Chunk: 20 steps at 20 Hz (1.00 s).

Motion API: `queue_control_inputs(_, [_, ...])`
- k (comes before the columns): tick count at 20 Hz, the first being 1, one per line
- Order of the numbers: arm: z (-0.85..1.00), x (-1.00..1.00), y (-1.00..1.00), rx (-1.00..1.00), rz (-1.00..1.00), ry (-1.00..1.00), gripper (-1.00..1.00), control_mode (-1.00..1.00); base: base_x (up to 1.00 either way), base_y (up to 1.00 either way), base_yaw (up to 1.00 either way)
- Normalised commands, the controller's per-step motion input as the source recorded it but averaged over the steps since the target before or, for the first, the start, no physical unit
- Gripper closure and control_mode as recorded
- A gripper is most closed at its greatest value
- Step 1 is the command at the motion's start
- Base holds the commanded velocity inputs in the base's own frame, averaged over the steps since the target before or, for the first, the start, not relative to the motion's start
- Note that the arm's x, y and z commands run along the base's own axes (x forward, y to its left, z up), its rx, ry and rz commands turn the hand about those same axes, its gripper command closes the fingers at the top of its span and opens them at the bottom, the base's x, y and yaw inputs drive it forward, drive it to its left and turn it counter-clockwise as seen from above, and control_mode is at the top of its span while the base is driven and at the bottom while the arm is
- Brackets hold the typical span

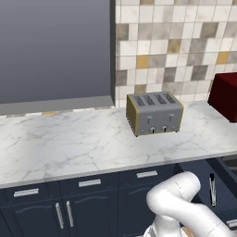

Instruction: Take the tongs from the drawer on the right and place them on the dining counter next to the tray containing the kebab skewer.

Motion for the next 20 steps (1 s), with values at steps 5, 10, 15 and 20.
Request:
queue_control_inputs(5, [0.91, 0.47, 0.76, -0.10, 0.00, 0.08, -1.00, -1.00, 0.00, 0.00, 0.00])
queue_control_inputs(10, [0.59, 0.01, 1.00, -0.20, 0.02, 0.11, -1.00, -1.00, 0.00, 0.00, 0.00])
queue_control_inputs(15, [0.33, 0.00, 1.00, -0.38, 0.02, 0.14, -1.00, -1.00, 0.00, 0.00, 0.00])
queue_control_inputs(20, [0.30, 0.06, 1.00, -0.40, 0.00, 0.19, -1.00, -1.00, 0.00, 0.00, 0.00])
